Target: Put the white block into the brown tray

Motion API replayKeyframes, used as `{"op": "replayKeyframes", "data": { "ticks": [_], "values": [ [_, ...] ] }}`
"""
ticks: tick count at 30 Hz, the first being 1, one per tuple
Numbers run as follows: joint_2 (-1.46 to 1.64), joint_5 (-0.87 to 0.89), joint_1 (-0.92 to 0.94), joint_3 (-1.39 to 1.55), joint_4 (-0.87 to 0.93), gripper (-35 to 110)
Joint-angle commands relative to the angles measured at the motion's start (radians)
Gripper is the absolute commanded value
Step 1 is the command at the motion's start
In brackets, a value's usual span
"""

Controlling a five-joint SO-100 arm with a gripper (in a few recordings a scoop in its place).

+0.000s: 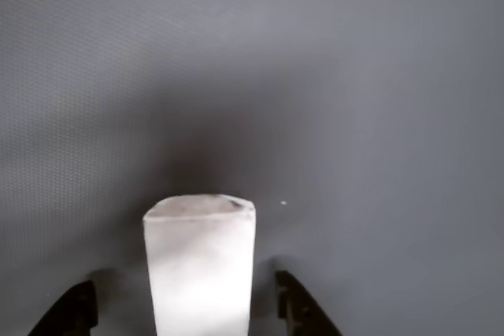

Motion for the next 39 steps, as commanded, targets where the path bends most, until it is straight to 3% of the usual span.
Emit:
{"op": "replayKeyframes", "data": {
  "ticks": [1,20,39],
  "values": [
    [-0.005,-0.138,-0.003,-0.002,-0.008,50],
    [-0.026,-0.121,-0.008,0.002,-0.017,41],
    [-0.029,-0.092,-0.009,0.009,0.005,22]
  ]
}}
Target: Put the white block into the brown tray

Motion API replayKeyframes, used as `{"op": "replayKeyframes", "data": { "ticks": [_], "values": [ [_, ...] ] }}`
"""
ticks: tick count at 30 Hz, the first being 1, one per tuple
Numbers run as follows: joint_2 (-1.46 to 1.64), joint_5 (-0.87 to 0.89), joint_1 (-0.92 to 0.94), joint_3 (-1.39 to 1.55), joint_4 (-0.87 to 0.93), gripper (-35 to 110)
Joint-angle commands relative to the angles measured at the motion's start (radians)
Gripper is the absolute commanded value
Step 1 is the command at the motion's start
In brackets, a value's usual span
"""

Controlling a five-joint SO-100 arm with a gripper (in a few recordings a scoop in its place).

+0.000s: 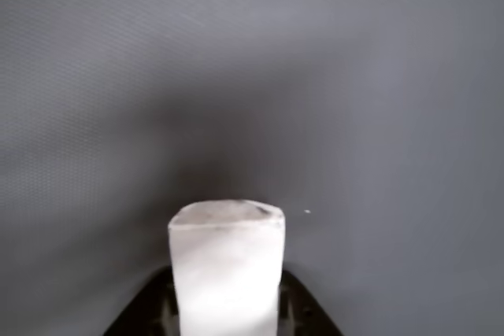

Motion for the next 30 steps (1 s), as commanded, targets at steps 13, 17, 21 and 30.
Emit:
{"op": "replayKeyframes", "data": {
  "ticks": [13,17,21,30],
  "values": [
    [0.026,-0.072,0.006,-0.112,0.245,9],
    [0.025,-0.021,0.006,-0.183,0.31,7],
    [0.026,0.032,-0.008,-0.236,0.314,5],
    [-0.017,0.074,0.034,-0.456,0.42,0]
  ]
}}
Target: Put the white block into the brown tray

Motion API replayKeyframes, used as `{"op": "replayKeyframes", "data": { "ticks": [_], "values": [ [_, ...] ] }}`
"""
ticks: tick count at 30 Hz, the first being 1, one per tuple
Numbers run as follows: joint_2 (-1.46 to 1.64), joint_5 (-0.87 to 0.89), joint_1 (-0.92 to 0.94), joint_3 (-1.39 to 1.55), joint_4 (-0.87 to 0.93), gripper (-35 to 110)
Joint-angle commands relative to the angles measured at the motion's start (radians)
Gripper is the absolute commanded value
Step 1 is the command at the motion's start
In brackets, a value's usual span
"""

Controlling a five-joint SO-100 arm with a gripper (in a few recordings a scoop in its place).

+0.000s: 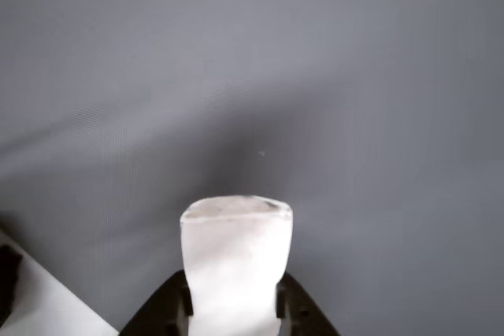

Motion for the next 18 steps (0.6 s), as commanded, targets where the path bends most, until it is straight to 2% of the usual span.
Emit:
{"op": "replayKeyframes", "data": {
  "ticks": [1,12,15,18],
  "values": [
    [-0.005,0.008,0.035,-0.083,0.021,0],
    [-0.04,0.049,0.123,-0.204,-0.066,0],
    [-0.081,0.114,0.195,-0.273,-0.066,0],
    [-0.14,0.256,0.264,-0.337,-0.08,0]
  ]
}}
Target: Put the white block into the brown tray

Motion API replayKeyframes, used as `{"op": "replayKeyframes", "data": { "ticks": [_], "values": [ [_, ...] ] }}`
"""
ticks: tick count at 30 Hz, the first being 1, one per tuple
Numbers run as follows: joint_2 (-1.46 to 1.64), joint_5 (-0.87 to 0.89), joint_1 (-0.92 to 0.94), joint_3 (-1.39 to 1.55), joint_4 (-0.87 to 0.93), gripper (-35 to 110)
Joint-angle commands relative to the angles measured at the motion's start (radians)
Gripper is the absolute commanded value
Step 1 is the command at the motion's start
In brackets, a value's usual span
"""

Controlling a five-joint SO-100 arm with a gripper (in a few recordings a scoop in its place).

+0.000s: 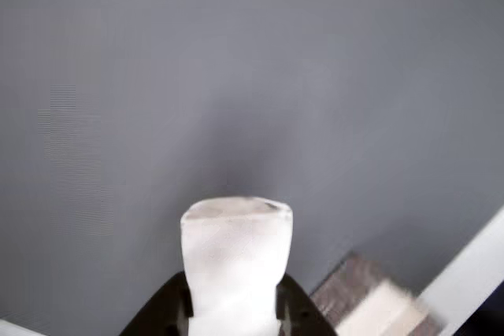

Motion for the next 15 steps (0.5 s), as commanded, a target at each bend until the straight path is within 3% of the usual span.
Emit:
{"op": "replayKeyframes", "data": {
  "ticks": [1,10,15],
  "values": [
    [-0.037,0.135,0.069,-0.084,-0.038,0],
    [-0.235,0.149,0.213,-0.282,-0.071,0],
    [-0.387,0.149,0.324,-0.505,0.012,0]
  ]
}}
